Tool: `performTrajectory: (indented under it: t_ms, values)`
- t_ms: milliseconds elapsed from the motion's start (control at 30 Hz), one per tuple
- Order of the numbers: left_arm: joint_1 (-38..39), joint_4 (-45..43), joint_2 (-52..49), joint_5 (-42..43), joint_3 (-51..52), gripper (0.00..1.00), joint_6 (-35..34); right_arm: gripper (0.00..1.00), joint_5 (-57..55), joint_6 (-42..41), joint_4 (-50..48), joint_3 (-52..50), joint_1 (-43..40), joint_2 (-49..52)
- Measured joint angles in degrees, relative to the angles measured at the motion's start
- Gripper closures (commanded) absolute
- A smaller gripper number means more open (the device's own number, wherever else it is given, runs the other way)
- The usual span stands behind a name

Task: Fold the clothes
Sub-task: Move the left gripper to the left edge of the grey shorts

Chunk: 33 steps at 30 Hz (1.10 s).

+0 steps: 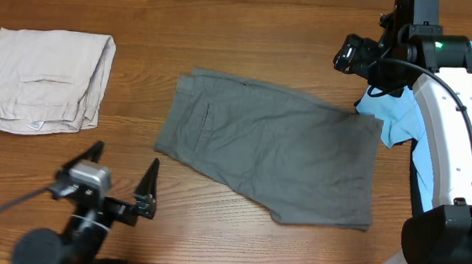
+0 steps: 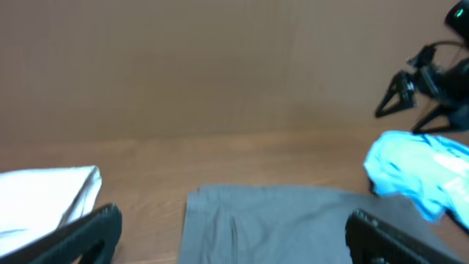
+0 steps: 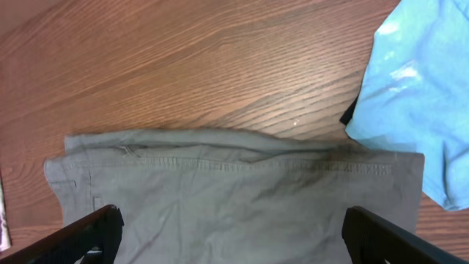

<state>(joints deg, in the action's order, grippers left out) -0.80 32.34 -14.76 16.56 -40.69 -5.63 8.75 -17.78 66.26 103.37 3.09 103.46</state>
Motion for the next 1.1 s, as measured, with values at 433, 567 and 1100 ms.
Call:
performTrajectory:
  t_ms: [433,567,1100]
  values:
    - [0.0,62.31,-65.26,1.31,-77.33,0.0,0.02,0.0,-0.02,0.02,0.17,0.0,0.0,0.0]
    - [0.0,63.3,-76.54,3.56,-83.34,0.0,0.04,0.0,-0.02,0.02,0.17,0.0,0.0,0.0]
    - [3.13,48.98,-106.9,4.39,-83.87,0.96,0.02,0.0,-0.04,0.0,0.2,0.0,0.0,0.0]
